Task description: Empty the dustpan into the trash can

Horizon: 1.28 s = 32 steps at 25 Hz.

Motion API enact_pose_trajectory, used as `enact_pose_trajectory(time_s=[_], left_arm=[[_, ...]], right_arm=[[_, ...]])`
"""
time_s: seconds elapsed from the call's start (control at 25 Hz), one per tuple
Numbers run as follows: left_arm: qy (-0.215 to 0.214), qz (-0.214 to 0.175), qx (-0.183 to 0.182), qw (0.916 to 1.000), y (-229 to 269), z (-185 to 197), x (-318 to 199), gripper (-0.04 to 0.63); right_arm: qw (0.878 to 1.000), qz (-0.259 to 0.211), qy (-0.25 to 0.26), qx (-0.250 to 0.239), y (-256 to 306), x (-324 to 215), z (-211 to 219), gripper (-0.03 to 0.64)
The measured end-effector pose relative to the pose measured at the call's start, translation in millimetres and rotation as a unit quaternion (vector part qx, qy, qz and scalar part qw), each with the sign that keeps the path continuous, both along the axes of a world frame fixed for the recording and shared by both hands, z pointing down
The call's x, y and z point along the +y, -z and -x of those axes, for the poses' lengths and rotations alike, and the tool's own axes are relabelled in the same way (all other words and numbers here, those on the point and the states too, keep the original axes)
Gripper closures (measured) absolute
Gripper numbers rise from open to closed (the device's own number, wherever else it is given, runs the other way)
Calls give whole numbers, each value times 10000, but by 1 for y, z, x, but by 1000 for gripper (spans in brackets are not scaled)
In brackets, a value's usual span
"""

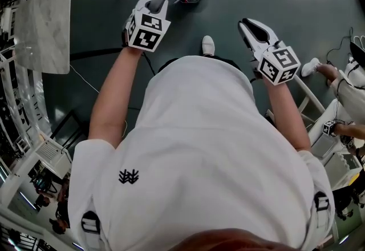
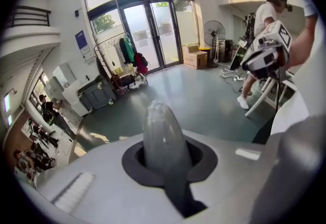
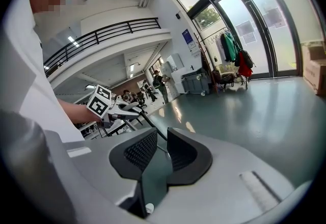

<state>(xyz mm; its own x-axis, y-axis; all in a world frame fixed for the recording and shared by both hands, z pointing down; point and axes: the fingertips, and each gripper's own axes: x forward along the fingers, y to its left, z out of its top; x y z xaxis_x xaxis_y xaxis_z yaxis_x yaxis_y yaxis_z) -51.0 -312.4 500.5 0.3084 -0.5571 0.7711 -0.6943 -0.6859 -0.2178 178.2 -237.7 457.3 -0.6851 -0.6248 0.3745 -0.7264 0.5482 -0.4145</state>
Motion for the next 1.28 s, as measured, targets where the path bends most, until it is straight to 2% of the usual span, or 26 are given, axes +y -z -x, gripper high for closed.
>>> enact_pose_trajectory(time_s=[0.16, 0.28, 0.44, 0.6, 0.84, 1.0, 1.28], left_arm=[[-554, 43, -331, 9979, -9, -22, 13, 518], [-1020, 55, -614, 9929, -18, -40, 22, 518], [-1632, 67, -971, 9818, -28, -63, 33, 520], [-2203, 80, -1335, 9662, -37, -78, 46, 522], [-3064, 79, -1982, 9310, -57, -88, 57, 524], [-3434, 165, -2173, 9135, -63, -86, 60, 525], [-4545, 277, -2673, 8492, -77, -96, 80, 526]], right_arm=[[10000, 10, -34, -40, -2, 3, -2, 557], [10000, 16, -22, -68, -4, 2, -3, 557], [9999, 3, -34, -109, -3, 0, -4, 557], [9999, 9, -72, -141, -3, 0, -6, 557], [9998, 44, -105, -174, -7, -2, -6, 557], [9997, 58, -131, -176, -9, -4, -6, 557], [9996, 45, -164, -206, -11, -6, -8, 557]])
